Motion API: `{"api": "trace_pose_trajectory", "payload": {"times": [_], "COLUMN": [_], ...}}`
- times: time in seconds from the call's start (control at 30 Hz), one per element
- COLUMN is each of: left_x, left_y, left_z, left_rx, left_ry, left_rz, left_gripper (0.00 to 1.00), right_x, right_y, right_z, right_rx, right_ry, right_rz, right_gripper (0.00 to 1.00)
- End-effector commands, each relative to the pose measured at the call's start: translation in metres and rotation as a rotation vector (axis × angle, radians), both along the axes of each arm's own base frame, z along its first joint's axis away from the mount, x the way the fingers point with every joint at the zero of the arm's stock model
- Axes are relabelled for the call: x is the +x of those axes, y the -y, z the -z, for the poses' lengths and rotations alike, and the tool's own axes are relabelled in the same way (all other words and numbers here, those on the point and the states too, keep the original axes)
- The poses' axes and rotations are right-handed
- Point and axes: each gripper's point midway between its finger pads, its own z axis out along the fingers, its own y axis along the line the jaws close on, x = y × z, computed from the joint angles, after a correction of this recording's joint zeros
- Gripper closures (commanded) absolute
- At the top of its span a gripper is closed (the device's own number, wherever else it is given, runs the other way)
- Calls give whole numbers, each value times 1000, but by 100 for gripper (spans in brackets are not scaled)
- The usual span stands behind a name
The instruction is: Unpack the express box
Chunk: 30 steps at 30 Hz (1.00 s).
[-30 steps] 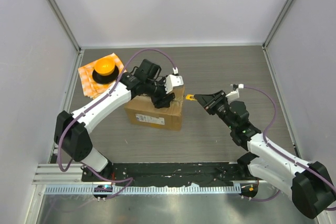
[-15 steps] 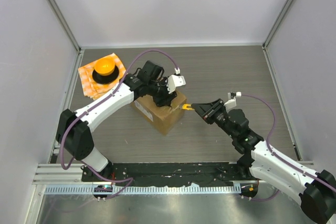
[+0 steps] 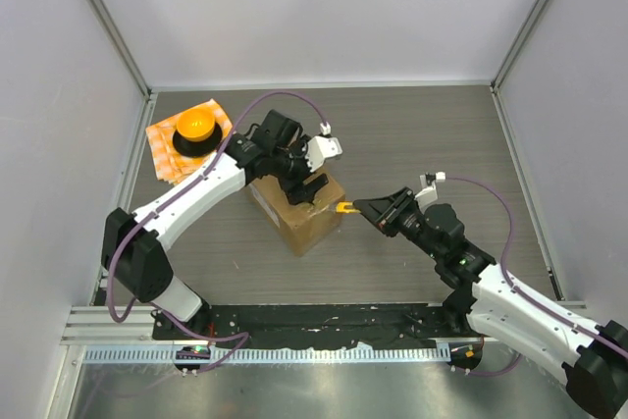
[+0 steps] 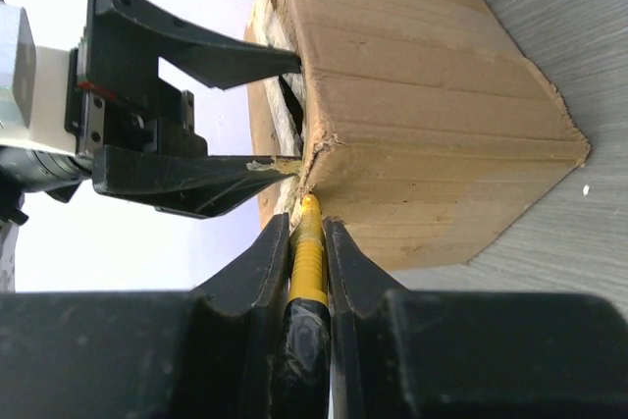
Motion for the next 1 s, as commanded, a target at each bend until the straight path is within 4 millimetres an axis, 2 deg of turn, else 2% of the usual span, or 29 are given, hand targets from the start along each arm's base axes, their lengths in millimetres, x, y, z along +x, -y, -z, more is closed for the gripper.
{"api": "trace_pose_trajectory", "payload": {"times": [0.0,0.03,0.13,0.23,0.27,0.3,0.33,0.37,0.4,0.43,0.5,0.53,0.63,0.73,0.77,0.87,0.9,0.97], "left_x": [6,2,-8,-12,-6,-5,2,4,12,21,36,41,57,70,76,83,86,87], "left_y": [-17,-18,-30,-51,-64,-73,-89,-103,-108,-124,-139,-142,-140,-130,-127,-124,-124,-123], "left_z": [-51,-60,-89,-91,-85,-69,-66,-48,-48,-43,-37,-31,-21,-16,-13,-7,0,-1], "left_rx": [-23,-47,-87,-66,-23,2,10,43,17,13,-26,-25,-49,-100,-108,-125,-117,-122], "left_ry": [92,84,102,126,150,140,152,138,142,123,86,68,-17,-96,-112,-137,-151,-168], "left_rz": [-60,-52,-60,-108,-159,-186,-243,-293,-345,-412,-527,-557,-627,-653,-657,-660,-663,-658], "left_gripper": [19,16,9,5,5,5,5,5,6,5,6,6,6,5,5,5,6,7], "right_x": [-43,-43,-45,-52,-55,-58,-61,-66,-67,-65,-64,-59,-52,-53,-50,-54,-48,-52], "right_y": [-16,-15,-10,-10,-10,-10,-11,-9,-8,-1,0,0,-12,-26,-28,-38,-35,-38], "right_z": [8,-2,-4,-2,-3,-2,-12,-10,-12,-23,-35,-50,-70,-78,-75,-72,-73,-74], "right_rx": [-129,-137,-185,-213,-224,-254,-266,-309,-350,-440,-523,-583,-684,-808,-883,-1000,-1049,-1094], "right_ry": [-43,-25,-21,-28,-19,1,32,40,56,135,231,325,499,751,829,979,995,1060], "right_rz": [-225,-224,-226,-255,-271,-290,-317,-344,-357,-362,-378,-389,-425,-497,-528,-599,-572,-578], "right_gripper": [99,99,99,99,99,99,99,99,99,99,99,99,99,99,99,99,99,99]}}
